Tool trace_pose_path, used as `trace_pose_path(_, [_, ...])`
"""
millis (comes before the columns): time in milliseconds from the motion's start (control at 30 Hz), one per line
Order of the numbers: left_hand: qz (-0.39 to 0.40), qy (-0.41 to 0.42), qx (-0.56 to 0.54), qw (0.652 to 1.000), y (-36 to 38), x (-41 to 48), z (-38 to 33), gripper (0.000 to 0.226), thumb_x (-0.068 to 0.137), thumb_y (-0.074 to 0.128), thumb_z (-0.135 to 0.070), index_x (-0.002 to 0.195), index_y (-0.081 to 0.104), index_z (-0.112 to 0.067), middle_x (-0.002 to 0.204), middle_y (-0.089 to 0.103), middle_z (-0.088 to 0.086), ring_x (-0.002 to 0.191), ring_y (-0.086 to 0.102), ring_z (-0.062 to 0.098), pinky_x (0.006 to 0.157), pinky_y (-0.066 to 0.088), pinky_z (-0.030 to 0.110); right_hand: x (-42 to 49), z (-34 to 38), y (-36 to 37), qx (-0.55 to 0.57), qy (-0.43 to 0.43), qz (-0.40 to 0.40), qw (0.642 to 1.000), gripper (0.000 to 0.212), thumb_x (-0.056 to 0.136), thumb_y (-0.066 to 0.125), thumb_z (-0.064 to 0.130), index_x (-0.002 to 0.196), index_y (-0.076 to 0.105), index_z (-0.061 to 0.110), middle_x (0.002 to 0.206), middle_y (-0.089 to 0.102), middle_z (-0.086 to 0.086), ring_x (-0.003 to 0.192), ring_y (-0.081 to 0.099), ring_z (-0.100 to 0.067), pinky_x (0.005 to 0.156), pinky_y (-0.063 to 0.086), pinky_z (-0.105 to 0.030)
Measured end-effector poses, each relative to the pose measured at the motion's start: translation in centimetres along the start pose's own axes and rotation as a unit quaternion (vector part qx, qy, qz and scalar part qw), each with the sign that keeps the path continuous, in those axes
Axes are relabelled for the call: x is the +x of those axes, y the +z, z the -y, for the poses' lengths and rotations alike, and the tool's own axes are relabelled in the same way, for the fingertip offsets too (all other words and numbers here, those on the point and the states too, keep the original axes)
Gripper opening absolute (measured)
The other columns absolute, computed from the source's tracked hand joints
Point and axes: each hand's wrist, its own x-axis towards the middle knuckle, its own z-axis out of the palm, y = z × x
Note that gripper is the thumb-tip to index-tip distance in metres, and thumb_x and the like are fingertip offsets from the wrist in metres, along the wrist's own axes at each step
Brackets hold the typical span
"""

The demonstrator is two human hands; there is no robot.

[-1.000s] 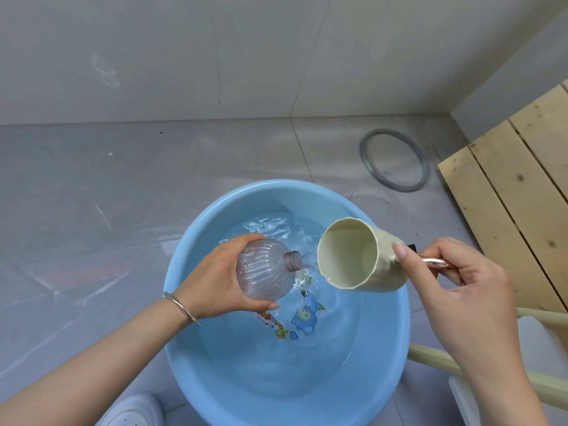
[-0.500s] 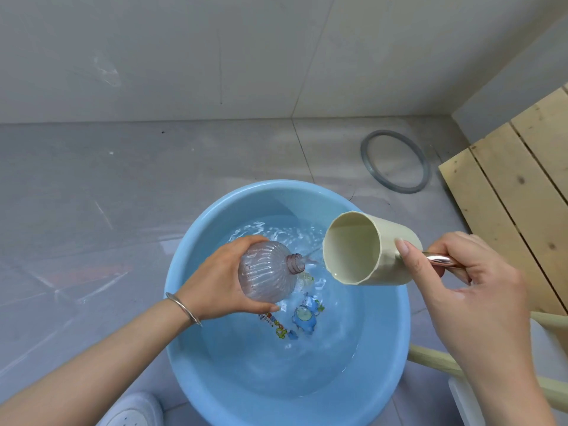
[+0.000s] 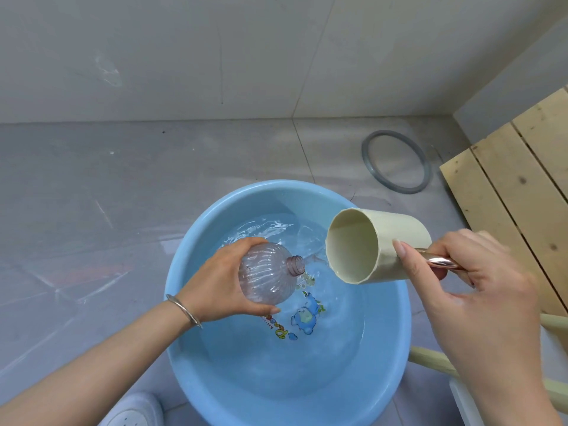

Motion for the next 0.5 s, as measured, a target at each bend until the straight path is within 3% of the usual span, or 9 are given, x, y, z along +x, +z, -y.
trace_pose_path(300, [-0.001,-0.001,-0.002,1.0,0.1,0.1,0.0,0.102,0.044,0.083,-0.065,0.132,0.041,-0.035,0.126,0.049,-0.025,0.116,0.048,-0.002,0.101,0.039,0.02,-0.1,0.8,-0.1,-0.067,-0.068,-0.039,0.995,0.038,0.084,0.065,0.026,0.057,0.046,0.009,0.056,0.039,-0.001,0.062,0.03,-0.021,0.068,0.026,-0.029])
trace_pose_path(500, [-0.004,-0.004,-0.004,1.0,0.1,0.0,0.2,0.101,0.044,0.082,-0.067,0.131,0.041,-0.036,0.125,0.05,-0.025,0.116,0.049,-0.001,0.101,0.041,0.026,0.1,1.5,0.0,-0.102,-0.137,-0.072,0.983,0.038,0.089,0.063,0.025,0.058,0.045,0.011,0.062,0.029,0.005,0.067,0.019,-0.012,0.074,0.024,-0.025])
